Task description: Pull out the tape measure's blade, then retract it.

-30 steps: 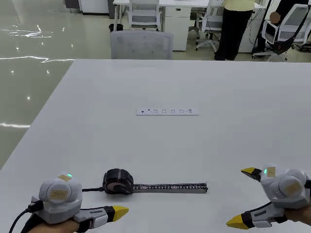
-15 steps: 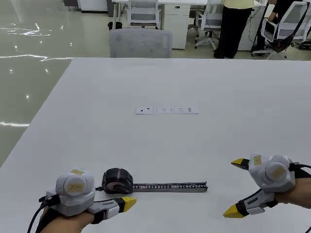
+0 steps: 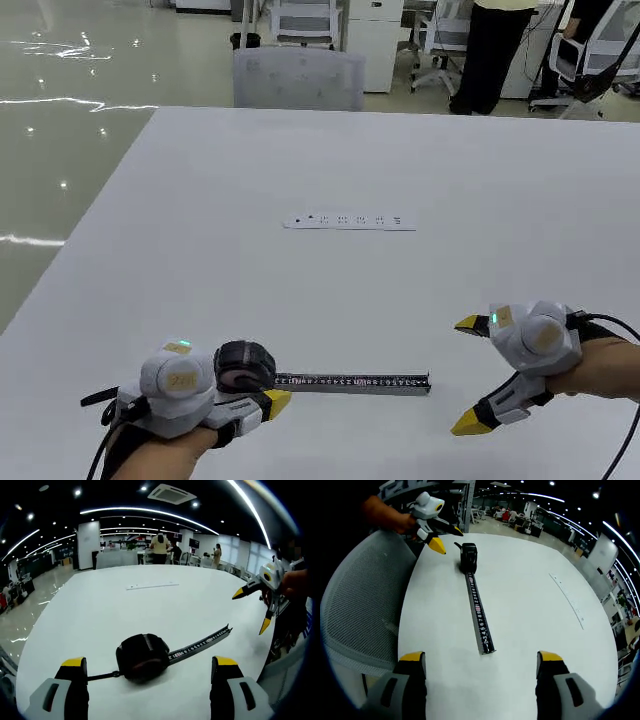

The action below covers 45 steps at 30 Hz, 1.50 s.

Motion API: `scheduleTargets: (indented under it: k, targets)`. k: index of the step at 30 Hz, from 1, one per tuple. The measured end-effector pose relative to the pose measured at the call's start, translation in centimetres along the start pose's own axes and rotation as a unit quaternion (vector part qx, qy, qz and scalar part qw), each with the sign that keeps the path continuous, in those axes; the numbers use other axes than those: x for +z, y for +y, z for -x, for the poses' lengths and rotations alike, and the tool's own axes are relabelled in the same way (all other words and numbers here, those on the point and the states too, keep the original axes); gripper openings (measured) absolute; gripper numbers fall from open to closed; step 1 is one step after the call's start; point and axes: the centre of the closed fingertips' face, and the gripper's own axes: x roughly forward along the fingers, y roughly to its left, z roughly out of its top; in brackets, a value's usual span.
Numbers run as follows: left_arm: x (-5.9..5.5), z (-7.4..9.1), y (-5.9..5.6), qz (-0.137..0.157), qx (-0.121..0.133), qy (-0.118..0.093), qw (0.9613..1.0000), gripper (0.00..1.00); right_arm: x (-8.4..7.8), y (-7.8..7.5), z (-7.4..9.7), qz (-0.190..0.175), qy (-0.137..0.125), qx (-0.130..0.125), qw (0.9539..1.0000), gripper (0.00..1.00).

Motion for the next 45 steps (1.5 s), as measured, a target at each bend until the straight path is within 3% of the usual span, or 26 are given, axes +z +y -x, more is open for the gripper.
scheduleTargets:
  k: [3, 7, 11, 14, 17, 25, 34, 41, 45]
  targets:
    - [0.1, 0.1, -0.1, -0.011, 0.009, -0.018, 0.9997, 1.0, 0.3, -0.5, -0.5, 0.01, 0.002, 0.01, 0.9999, 0.92]
    - [0.1, 0.1, 0.3, -0.017, 0.019, -0.021, 0.9995, 1.0, 0.7, -1.0, -0.9, 0.017, 0.005, 0.022, 0.9996, 0.89]
    - [-0.1, -0.2, 1.1, -0.006, 0.038, -0.015, 0.9991, 1.0, 0.4, -1.2, -1.4, 0.025, 0.02, 0.039, 0.9987, 0.88]
    - [0.3, -0.4, 1.1, 0.03, 0.044, -0.03, 0.9981, 1.0, 0.5, -1.5, -1.6, 0.023, 0.018, 0.045, 0.9986, 0.84]
    - [0.4, -0.5, 1.1, 0.028, 0.05, -0.031, 0.9979, 1.0, 0.7, -1.9, -1.9, 0.018, 0.013, 0.044, 0.9988, 0.8]
    - [0.4, -0.9, 0.5, 0.024, 0.047, -0.037, 0.9979, 1.0, 0.1, -2.5, -2.4, 0.016, 0.022, 0.051, 0.9983, 0.76]
    - [-1.5, -1.4, 0.5, 0.008, 0.046, -0.02, 0.9987, 1.0, -1.4, -2.3, -4.0, 0.022, 0.039, 0.072, 0.9964, 0.61]
    - [-1.4, -1.6, 1.0, 0.015, 0.052, -0.027, 0.9982, 1.0, -1.6, -1.7, -5.1, 0.031, 0.048, 0.083, 0.9949, 0.57]
    - [-1.3, -1.7, 0.9, 0.018, 0.047, -0.034, 0.9982, 1.0, -1.9, -1.4, -5.7, 0.043, 0.057, 0.087, 0.9937, 0.49]
